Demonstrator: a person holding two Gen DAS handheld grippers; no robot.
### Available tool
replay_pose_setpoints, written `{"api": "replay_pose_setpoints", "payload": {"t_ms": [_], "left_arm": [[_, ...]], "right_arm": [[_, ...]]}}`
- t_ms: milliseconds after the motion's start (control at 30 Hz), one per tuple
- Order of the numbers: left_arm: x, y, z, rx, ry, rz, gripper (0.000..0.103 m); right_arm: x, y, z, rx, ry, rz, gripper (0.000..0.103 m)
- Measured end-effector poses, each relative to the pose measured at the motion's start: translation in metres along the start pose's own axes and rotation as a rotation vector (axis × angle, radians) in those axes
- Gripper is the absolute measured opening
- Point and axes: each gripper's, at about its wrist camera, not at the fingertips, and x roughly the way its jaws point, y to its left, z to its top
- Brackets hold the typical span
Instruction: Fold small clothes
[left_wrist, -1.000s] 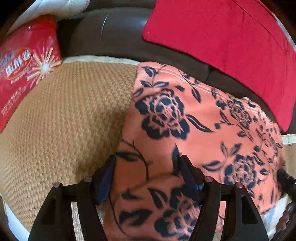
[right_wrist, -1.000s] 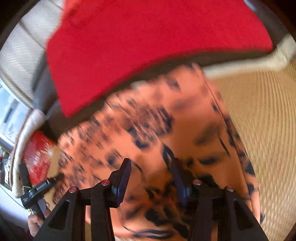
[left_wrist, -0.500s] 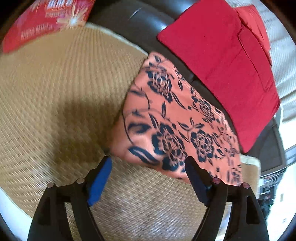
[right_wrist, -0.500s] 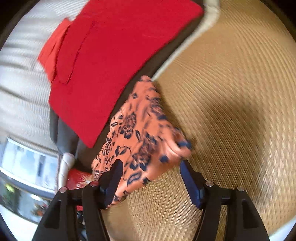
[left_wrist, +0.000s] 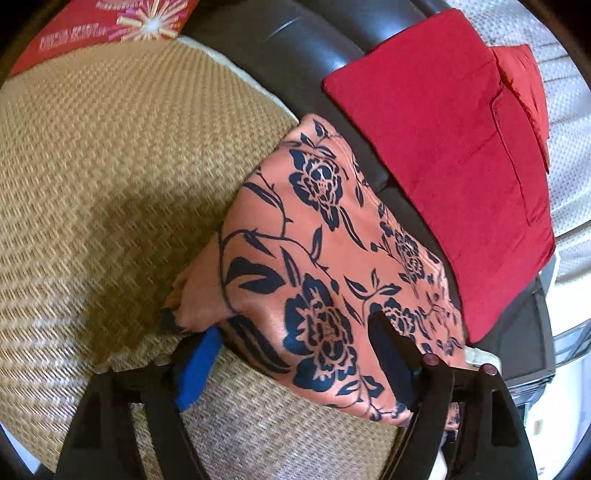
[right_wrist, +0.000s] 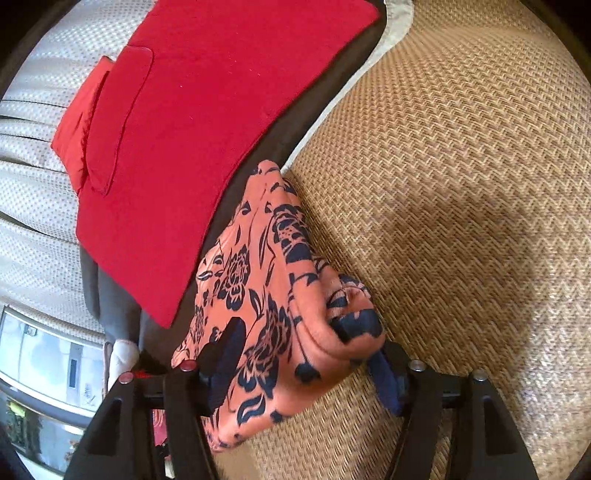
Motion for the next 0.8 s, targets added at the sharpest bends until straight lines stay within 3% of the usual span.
{"api": "replay_pose_setpoints", "payload": {"t_ms": [67,267,467,633,767,800], "left_arm": [[0.004,0.001,0.001,0.031,-0.007,0.07,0.04],[-0.004,0.004,0.0,0.059,-0.006,0.068,0.024],[-0.025,0.007,-0.019,0.142,0.031,0.08,0.023],[-0.04,0.021,-0.018,0.11,0.055,0.036,0.028],[-0.067,0.031,-0.014,0.083,-0.018,0.037,0.03],[-0.072,0.028,-0.013,0.086,-0.048,0.046,0.036]], "right_arm": [[0.008,0.001,-0.004,0.004,-0.003,-0.028,0.027],[-0.012,0.027,-0.025,-0.126,-0.083,-0.057,0.02],[-0.028,0.028,-0.045,-0.161,-0.103,-0.109,0.019],[-0.038,0.013,-0.034,-0.108,-0.088,-0.125,0.027],[-0.069,0.003,-0.031,-0.039,-0.243,-0.148,0.033],[-0.076,0.003,-0.03,-0.043,-0.273,-0.14,0.033]]}}
